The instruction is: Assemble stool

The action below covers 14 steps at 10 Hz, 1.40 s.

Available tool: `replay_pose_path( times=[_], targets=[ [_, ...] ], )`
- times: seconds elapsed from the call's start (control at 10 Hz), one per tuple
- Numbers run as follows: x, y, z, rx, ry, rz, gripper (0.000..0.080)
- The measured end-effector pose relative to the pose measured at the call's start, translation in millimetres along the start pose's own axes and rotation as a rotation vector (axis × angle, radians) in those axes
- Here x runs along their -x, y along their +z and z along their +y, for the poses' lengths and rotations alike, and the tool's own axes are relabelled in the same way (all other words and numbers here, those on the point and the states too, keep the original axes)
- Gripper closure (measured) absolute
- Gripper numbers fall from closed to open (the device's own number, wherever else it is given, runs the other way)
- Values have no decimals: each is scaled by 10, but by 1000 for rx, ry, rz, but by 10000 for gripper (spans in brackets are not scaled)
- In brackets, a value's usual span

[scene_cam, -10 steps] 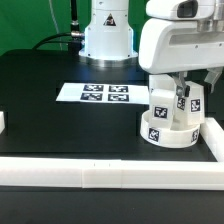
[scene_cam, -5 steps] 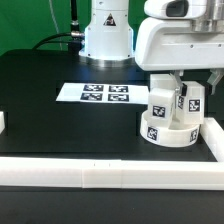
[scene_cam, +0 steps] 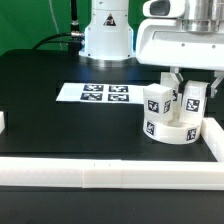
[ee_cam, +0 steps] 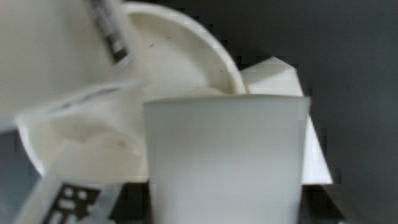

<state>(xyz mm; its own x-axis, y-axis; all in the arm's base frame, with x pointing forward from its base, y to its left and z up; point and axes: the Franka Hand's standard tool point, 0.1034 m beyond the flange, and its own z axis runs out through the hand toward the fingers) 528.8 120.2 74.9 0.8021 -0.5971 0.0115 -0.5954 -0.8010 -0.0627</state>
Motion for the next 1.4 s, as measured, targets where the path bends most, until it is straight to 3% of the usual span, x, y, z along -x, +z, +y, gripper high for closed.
replay_pose_path(
  times=[0.6, 0.7, 1.1, 1.2, 1.4],
  targets=[
    [1, 1, -6, -5, 348, -6, 464],
    [-9, 1, -1, -16, 448, -11, 464],
    [-27, 6, 10, -119, 981, -48, 463],
    [-23, 7, 6, -131, 1071, -56, 463],
    [-13, 8, -4, -131, 1182, -66, 463]
  ],
)
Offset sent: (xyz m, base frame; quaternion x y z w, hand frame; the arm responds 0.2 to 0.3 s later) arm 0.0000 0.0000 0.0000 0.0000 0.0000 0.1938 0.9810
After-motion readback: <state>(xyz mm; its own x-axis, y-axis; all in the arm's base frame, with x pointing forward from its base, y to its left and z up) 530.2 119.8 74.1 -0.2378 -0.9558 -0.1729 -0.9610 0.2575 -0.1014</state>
